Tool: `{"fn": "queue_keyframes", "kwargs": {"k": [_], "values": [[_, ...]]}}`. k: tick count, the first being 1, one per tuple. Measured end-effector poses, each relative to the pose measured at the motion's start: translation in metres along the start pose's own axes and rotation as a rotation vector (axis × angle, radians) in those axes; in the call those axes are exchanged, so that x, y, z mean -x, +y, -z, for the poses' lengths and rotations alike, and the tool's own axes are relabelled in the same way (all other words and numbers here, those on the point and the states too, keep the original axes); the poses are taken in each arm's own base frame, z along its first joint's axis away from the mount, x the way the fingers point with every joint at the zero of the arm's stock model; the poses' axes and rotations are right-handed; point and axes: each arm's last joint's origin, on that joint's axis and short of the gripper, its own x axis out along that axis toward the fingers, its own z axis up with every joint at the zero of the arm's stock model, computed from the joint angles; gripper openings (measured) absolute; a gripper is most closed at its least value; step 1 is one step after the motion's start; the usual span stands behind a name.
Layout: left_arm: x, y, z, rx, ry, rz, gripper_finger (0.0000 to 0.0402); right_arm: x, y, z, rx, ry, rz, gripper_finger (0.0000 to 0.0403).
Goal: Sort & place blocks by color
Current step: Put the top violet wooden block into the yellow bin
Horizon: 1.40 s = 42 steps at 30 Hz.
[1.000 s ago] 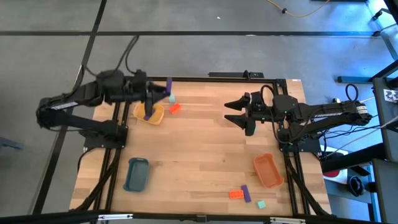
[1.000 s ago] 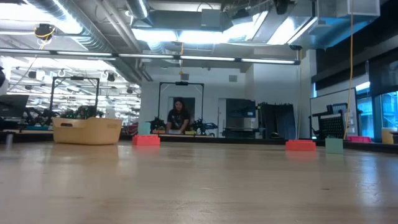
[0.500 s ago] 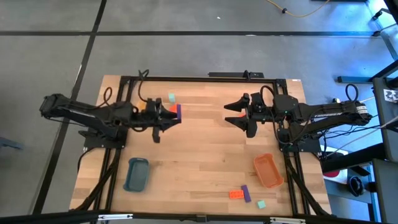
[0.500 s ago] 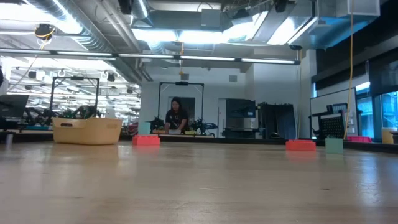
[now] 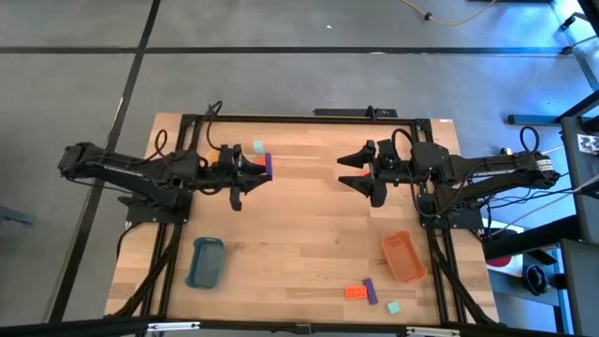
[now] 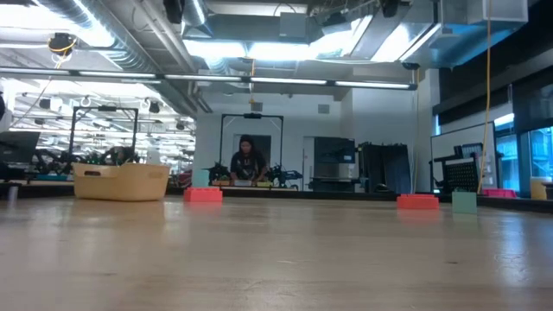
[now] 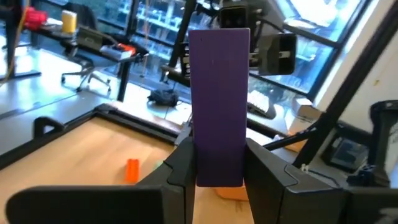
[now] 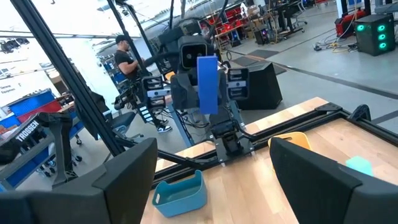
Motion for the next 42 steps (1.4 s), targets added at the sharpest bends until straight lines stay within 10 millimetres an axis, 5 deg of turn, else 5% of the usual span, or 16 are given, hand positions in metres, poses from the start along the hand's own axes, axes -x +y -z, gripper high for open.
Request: {"fn": "queue_keyframes", "kwargs": {"k": [5, 9, 12, 16, 20, 28, 42], "values": [[0.003, 0.015, -0.044, -0.1, 0.229, -0.244, 0.0092, 0.0, 0.0, 0.0, 0.0, 0.001, 0.001, 0.0315], [0.015, 0.048, -0.075, -0.157, 0.479, -0.571, 0.0092, 0.0, 0.0, 0.0, 0.0, 0.001, 0.002, 0.0315], [0.025, 0.076, -0.079, -0.125, 0.658, -0.707, 0.0092, 0.0, 0.0, 0.0, -0.002, 0.004, 0.003, 0.0315], [0.037, 0.106, -0.051, 0.013, 0.876, -0.739, 0.0092, 0.0, -0.001, 0.001, -0.002, 0.012, 0.011, 0.0315], [0.041, 0.125, -0.002, 0.151, 0.994, -0.766, 0.0092, 0.0, -0.002, 0.003, 0.0, 0.021, 0.032, 0.0315], [0.053, 0.141, 0.088, 0.354, 1.066, -0.793, 0.0092, 0.0, -0.003, 0.003, 0.0, 0.021, 0.048, 0.0315], [0.047, 0.161, 0.108, 0.311, 1.057, -0.797, 0.0092, 0.0, -0.003, 0.003, 0.005, 0.021, 0.049, 0.0315]]}}
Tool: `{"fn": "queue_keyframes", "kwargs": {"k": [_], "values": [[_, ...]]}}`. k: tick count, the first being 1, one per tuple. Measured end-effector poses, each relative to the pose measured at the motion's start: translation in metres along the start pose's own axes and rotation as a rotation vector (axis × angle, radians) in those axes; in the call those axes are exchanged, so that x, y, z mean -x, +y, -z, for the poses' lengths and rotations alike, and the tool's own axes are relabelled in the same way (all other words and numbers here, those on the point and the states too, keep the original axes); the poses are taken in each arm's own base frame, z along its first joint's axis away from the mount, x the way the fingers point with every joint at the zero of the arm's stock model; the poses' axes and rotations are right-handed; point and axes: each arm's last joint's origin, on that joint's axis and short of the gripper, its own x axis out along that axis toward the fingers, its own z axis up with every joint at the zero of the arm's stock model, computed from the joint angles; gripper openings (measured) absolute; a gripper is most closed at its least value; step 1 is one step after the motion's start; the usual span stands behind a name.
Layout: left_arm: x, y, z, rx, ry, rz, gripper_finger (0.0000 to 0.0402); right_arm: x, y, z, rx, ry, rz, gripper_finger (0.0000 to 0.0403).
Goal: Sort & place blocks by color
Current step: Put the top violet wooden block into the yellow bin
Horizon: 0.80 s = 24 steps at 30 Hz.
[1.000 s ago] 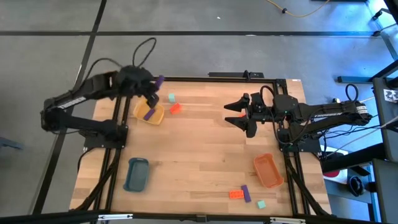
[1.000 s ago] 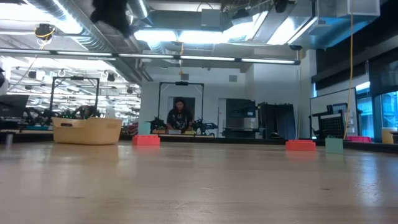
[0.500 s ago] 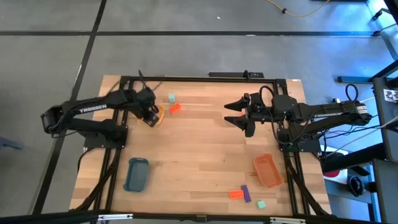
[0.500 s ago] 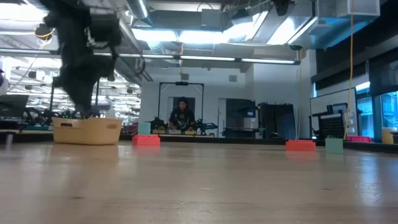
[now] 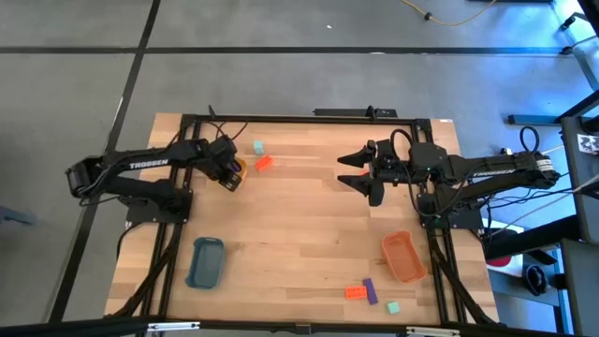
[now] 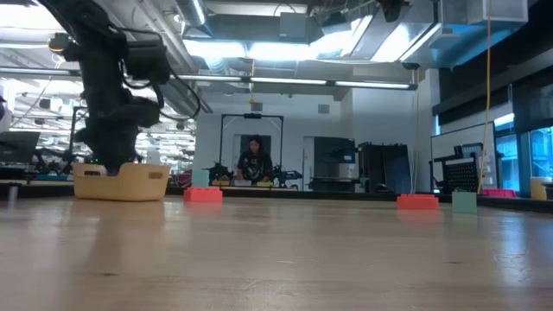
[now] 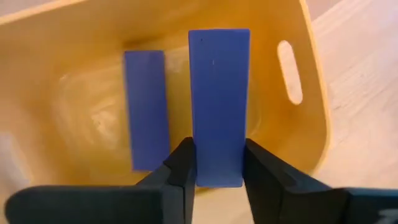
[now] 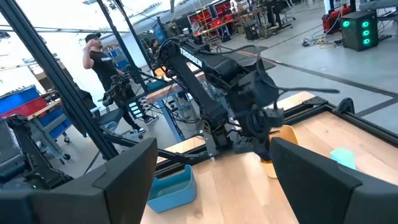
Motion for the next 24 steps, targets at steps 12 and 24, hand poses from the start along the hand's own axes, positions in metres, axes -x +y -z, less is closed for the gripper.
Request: {"fn": "queue_keyframes", "kwargs": {"k": [12, 24], "values": [[-0.025, 0.002, -0.004, -0.038, 0.092, -0.057, 0.0091, 0.0, 0.0, 0.0, 0.0, 0.0, 0.0, 0.0315], [-0.025, 0.003, -0.004, -0.043, 0.088, -0.071, 0.0163, 0.0, 0.0, 0.0, -0.001, 0.0, 0.0, 0.0315]]}}
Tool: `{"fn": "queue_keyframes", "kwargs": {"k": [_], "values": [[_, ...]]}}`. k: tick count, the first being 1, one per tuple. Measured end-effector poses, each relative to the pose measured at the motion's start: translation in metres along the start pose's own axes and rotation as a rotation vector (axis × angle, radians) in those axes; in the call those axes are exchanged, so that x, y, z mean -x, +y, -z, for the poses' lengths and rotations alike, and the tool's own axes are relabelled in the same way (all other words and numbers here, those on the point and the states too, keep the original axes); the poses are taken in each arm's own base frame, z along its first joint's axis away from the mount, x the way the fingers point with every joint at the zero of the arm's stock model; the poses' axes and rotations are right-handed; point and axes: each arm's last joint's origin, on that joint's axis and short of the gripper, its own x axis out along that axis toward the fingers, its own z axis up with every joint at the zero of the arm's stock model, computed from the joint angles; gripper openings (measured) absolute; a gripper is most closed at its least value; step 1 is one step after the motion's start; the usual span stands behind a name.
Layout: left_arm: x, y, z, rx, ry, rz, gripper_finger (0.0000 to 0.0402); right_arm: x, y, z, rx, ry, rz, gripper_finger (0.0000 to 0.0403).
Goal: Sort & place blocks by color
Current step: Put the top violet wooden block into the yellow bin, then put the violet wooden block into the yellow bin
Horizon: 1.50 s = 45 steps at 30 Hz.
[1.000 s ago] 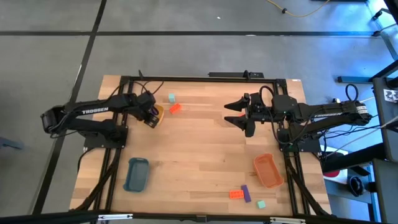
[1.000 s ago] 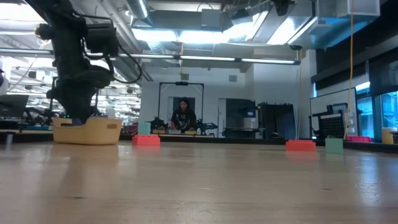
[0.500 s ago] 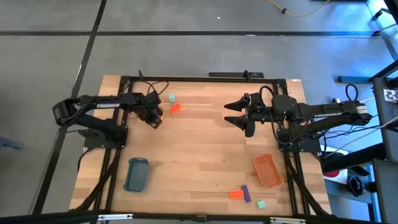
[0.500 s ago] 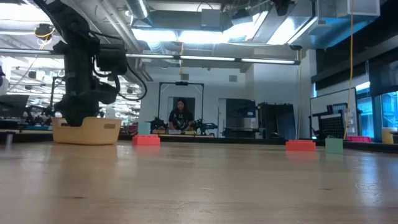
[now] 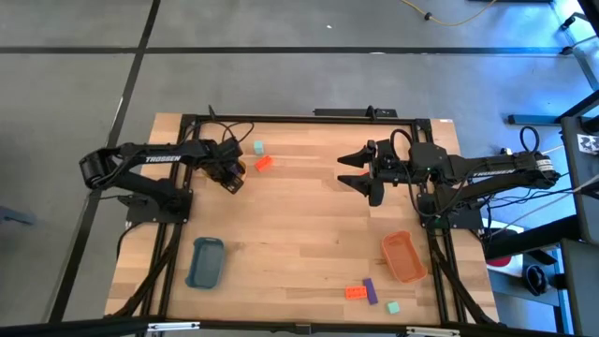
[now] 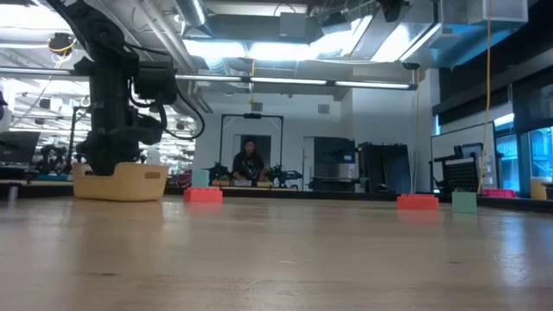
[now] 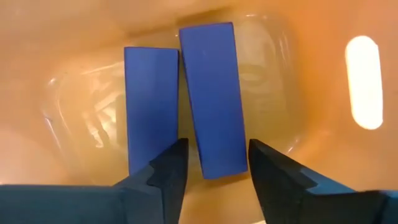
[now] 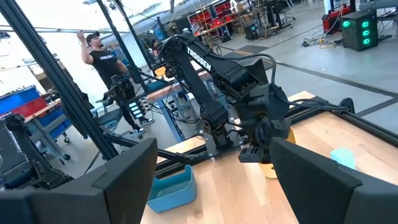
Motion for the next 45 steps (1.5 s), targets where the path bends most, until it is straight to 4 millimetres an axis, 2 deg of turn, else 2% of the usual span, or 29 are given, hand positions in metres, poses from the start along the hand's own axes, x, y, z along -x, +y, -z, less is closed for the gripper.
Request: {"fn": "queue_keyframes", "kwargs": {"k": [5, 10, 15, 20, 24, 27, 30, 35, 39, 45], "values": [[0.005, -0.002, -0.005, -0.031, -0.013, 0.01, 0.0182, 0.0, 0.0, 0.0, -0.002, 0.0, 0.0, 0.0315], [0.031, -0.006, -0.023, -0.073, -0.036, 0.014, 0.0186, 0.0, 0.0, 0.0, -0.004, 0.0, 0.0, 0.0315], [0.081, -0.01, -0.042, -0.118, -0.115, 0.027, 0.0187, 0.0, 0.0, 0.0, -0.025, -0.001, 0.0, 0.0315], [0.153, -0.016, -0.048, -0.103, -0.43, 0.159, 0.0187, 0.0, 0.0, 0.0, -0.027, -0.001, -0.001, 0.0315], [0.206, -0.027, -0.034, -0.076, -0.794, 0.415, 0.0186, 0.0, 0.0, -0.001, -0.028, -0.007, -0.003, 0.0315], [0.228, -0.035, -0.014, -0.104, -1.007, 0.624, 0.0185, 0.0, 0.001, -0.003, -0.029, -0.028, -0.013, 0.0315], [0.231, -0.045, 0.005, -0.155, -1.155, 0.806, 0.0184, 0.0, 0.002, -0.004, -0.025, -0.036, -0.017, 0.0315], [0.213, -0.061, 0.029, -0.249, -1.292, 1.0, 0.0184, 0.0, 0.002, -0.004, -0.003, -0.037, -0.017, 0.0315], [0.198, -0.067, 0.035, -0.296, -1.32, 0.921, 0.0184, 0.0, 0.002, -0.004, -0.002, -0.042, -0.019, 0.0315], [0.198, -0.066, 0.035, -0.362, -1.38, 0.847, 0.0184, 0.0, 0.002, -0.004, 0.002, -0.043, -0.019, 0.0315]]}}
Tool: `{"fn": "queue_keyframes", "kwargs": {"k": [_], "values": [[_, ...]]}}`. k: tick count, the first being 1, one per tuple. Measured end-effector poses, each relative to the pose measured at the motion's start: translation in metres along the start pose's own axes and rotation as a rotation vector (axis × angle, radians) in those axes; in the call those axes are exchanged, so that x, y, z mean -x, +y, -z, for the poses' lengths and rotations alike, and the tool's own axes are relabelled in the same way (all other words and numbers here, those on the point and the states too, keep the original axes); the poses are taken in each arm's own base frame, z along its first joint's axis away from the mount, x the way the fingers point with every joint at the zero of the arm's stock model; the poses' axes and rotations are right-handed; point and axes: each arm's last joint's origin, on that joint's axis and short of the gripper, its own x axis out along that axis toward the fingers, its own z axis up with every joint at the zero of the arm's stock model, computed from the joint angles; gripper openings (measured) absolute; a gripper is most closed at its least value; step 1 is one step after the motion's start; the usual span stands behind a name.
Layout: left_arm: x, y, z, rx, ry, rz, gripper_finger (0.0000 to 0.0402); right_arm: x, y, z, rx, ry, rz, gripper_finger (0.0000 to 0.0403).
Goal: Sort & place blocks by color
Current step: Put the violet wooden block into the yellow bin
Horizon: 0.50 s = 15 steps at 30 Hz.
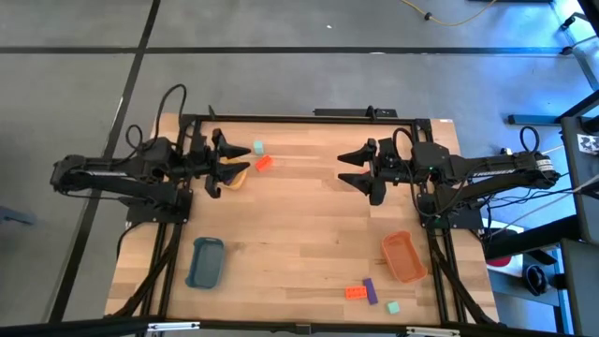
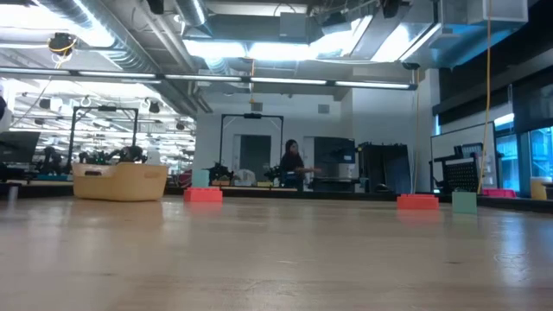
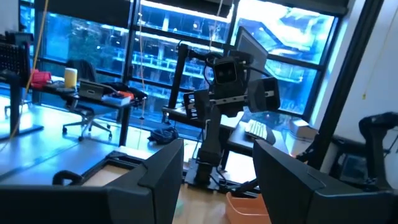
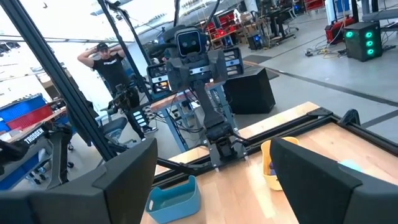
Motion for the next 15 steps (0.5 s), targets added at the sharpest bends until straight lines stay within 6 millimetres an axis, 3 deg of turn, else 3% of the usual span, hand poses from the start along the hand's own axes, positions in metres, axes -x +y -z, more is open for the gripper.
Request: {"fn": "queue_keyframes", "kwargs": {"k": [10, 15], "values": [[0.0001, 0.0002, 0.0016, -0.003, 0.018, 0.001, 0.0182, 0.0, 0.0, 0.0001, 0.0, 0.0, 0.0, 0.0315], [0.0003, 0.0011, 0.0064, -0.007, 0.068, -0.007, 0.0139, 0.0001, 0.0, 0.0, 0.034, 0.0, 0.0, 0.0315]]}}
